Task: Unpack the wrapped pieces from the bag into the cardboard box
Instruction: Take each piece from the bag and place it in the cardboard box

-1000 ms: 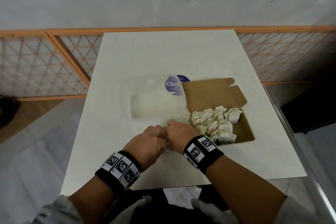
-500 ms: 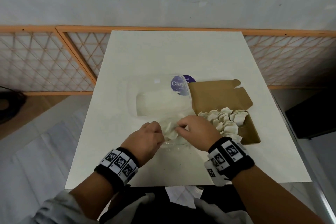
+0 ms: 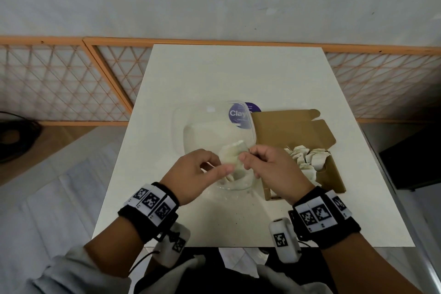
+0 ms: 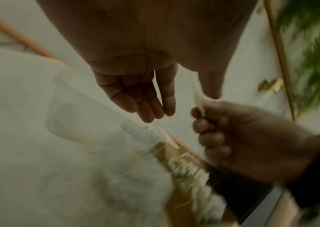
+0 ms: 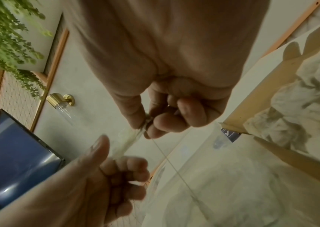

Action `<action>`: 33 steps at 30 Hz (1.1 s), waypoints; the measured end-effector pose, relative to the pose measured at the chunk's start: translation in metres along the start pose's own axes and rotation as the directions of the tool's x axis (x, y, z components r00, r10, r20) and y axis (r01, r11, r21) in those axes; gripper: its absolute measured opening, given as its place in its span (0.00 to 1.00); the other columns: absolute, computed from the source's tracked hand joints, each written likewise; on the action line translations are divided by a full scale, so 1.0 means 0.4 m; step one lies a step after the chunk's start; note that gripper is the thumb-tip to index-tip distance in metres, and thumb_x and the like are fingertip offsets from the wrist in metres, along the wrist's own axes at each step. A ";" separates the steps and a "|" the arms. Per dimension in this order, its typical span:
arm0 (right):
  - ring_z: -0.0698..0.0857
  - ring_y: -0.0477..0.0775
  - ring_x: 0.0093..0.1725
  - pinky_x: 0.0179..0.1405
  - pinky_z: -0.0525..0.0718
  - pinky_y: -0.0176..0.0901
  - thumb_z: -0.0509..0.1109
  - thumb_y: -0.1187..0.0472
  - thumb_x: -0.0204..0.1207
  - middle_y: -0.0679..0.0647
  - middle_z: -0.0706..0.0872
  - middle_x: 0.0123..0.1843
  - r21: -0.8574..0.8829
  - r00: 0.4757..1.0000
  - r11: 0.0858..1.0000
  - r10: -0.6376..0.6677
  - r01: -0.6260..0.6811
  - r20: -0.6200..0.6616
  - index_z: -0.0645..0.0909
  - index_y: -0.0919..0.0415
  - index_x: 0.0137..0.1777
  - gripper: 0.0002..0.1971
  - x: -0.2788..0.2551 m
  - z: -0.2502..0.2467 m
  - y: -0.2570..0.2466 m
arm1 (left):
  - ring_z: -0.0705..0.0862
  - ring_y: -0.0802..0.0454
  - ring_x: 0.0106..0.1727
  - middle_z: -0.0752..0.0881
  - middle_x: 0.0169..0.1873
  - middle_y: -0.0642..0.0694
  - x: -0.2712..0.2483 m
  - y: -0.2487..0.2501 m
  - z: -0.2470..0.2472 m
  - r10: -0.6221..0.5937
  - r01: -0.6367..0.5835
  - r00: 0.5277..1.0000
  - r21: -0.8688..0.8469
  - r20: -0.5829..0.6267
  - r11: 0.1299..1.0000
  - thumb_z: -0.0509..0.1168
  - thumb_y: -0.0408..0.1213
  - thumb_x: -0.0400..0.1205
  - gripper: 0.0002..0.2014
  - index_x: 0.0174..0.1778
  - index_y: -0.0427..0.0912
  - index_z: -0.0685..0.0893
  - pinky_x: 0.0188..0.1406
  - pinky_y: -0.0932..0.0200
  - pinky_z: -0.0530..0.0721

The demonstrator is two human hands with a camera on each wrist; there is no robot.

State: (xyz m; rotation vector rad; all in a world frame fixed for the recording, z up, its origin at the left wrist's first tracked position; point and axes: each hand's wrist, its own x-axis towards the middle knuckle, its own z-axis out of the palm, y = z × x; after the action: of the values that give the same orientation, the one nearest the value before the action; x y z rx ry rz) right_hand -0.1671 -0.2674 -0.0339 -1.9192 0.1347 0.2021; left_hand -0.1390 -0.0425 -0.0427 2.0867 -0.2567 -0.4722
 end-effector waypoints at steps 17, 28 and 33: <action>0.80 0.45 0.32 0.35 0.81 0.31 0.65 0.56 0.91 0.48 0.83 0.34 -0.074 1.000 0.997 0.008 -0.008 0.008 0.90 0.54 0.48 0.14 0.019 0.012 0.040 | 0.92 0.53 0.37 0.89 0.36 0.37 0.004 0.036 -0.062 -0.071 0.017 0.973 -0.237 -0.220 0.971 0.73 0.39 0.85 0.08 0.42 0.40 0.88 0.47 0.57 0.88; 0.86 0.47 0.34 0.34 0.79 0.29 0.61 0.60 0.93 0.54 0.88 0.35 -0.024 0.995 0.998 -0.062 0.064 0.072 0.86 0.65 0.49 0.15 0.011 -0.012 -0.043 | 0.82 0.50 0.35 0.86 0.36 0.44 -0.008 -0.007 -0.065 -0.005 -0.002 0.988 -0.047 -0.151 0.999 0.72 0.40 0.85 0.04 0.53 0.55 0.87 0.44 0.52 0.85; 0.89 0.48 0.36 0.32 0.77 0.42 0.62 0.59 0.92 0.53 0.90 0.37 0.042 0.993 0.998 -0.052 0.047 0.110 0.86 0.62 0.49 0.14 -0.001 -0.030 -0.094 | 0.88 0.55 0.39 0.84 0.39 0.37 -0.007 0.017 -0.048 0.066 -0.075 0.994 -0.115 -0.083 0.990 0.65 0.30 0.87 0.16 0.61 0.57 0.87 0.51 0.55 0.88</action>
State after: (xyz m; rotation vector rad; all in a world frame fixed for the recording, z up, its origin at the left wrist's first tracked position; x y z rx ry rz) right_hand -0.1594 -0.2655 0.0048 -1.8655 0.0165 0.2704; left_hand -0.1332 -0.0304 -0.0273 1.9691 -0.2489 -0.3528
